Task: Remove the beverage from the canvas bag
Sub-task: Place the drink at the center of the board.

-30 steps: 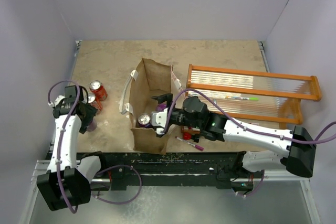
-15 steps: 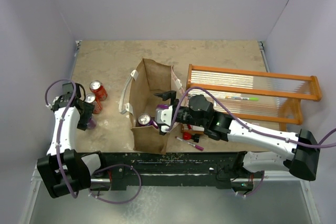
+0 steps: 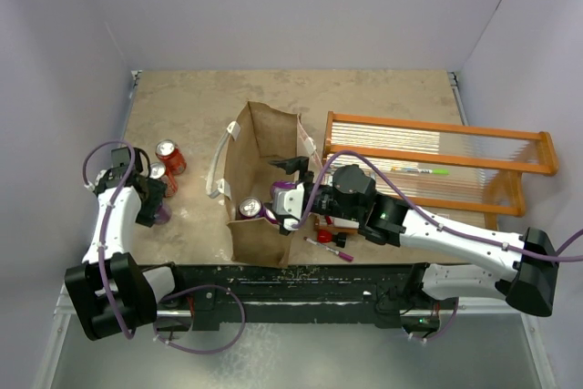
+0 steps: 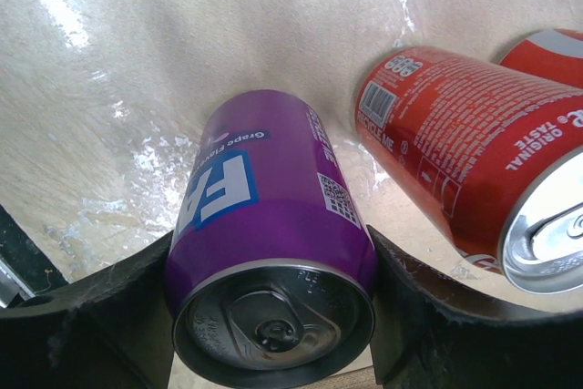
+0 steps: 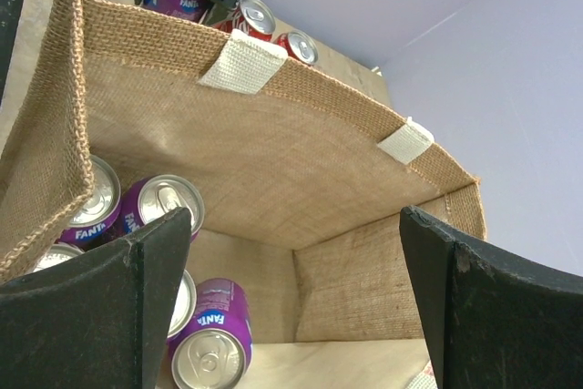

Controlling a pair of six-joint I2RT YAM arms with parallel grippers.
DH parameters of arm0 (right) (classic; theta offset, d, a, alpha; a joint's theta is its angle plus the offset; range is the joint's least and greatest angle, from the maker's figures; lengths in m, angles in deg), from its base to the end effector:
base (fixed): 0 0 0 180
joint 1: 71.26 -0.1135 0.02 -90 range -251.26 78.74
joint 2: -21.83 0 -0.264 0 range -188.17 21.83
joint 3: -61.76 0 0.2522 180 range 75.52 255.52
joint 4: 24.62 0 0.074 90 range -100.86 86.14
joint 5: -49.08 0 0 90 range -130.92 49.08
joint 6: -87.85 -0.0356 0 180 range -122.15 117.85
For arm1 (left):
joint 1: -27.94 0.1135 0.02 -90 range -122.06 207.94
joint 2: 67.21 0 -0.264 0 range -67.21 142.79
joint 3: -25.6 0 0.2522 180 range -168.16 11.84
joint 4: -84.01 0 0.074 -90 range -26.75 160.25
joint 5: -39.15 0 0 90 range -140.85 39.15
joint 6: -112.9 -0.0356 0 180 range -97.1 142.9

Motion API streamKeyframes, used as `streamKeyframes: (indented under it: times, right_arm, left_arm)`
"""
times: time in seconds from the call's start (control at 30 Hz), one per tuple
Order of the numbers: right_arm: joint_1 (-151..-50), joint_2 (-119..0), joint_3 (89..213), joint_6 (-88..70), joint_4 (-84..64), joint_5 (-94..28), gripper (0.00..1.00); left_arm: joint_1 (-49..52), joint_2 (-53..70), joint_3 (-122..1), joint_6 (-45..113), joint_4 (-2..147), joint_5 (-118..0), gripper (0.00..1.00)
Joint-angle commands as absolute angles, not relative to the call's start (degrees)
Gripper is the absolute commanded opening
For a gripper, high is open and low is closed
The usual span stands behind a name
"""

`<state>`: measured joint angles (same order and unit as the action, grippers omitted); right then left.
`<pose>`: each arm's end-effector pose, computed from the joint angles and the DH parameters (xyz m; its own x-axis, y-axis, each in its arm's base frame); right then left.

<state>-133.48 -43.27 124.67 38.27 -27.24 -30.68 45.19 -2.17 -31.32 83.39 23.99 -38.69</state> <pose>0.1202 0.2417 0.3441 0.6209 -0.1904 -0.7604 -0.7236 0.2337 -0.6494 0.1876 0.0661 0.2162 -0.1191 -0.9278 -0.3535 -0.9511 0.2089 -0.2277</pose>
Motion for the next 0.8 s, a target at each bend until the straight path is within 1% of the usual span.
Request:
streamKeyframes:
  times: [0.0, 0.1, 0.37, 0.43, 0.53, 0.63, 0.77]
  right_arm:
    - [-133.27, -41.72, 125.04, 37.06, -28.38, -28.95, 0.97]
    - [-133.31, -41.87, 125.48, 37.13, -28.14, -28.5, 0.97]
    - [-133.3, -42.33, 126.23, 37.14, -27.43, -28.01, 0.97]
    - [-133.28, -42.33, 126.24, 37.15, -27.18, -28.0, 0.97]
    - [-133.31, -42.33, 126.39, 37.23, -26.83, -28.04, 0.97]
    - [-133.25, -42.25, 126.5, 37.3, -26.58, -28.06, 0.97]
    - [-133.29, -42.11, 126.75, 37.28, -25.95, -28.09, 0.97]
  left_arm:
    - [45.7, -2.43, -31.22, 83.38, 29.22, -38.01, 0.14]
    - [45.7, -2.35, -30.55, 82.77, 29.95, -37.7, 0.21]
    - [45.71, -3.47, -30.21, 81.87, 29.37, -37.32, 0.61]
    - [45.74, -3.71, -30.47, 81.49, 29.08, -37.32, 0.69]
    - [45.7, -4.41, -30.98, 81.54, 27.9, -36.96, 0.77]
    - [45.65, -4.94, -31.53, 81.7, 26.51, -36.64, 0.89]
    - [45.6, -5.46, -32.33, 81.92, 25.06, -36.42, 0.99]
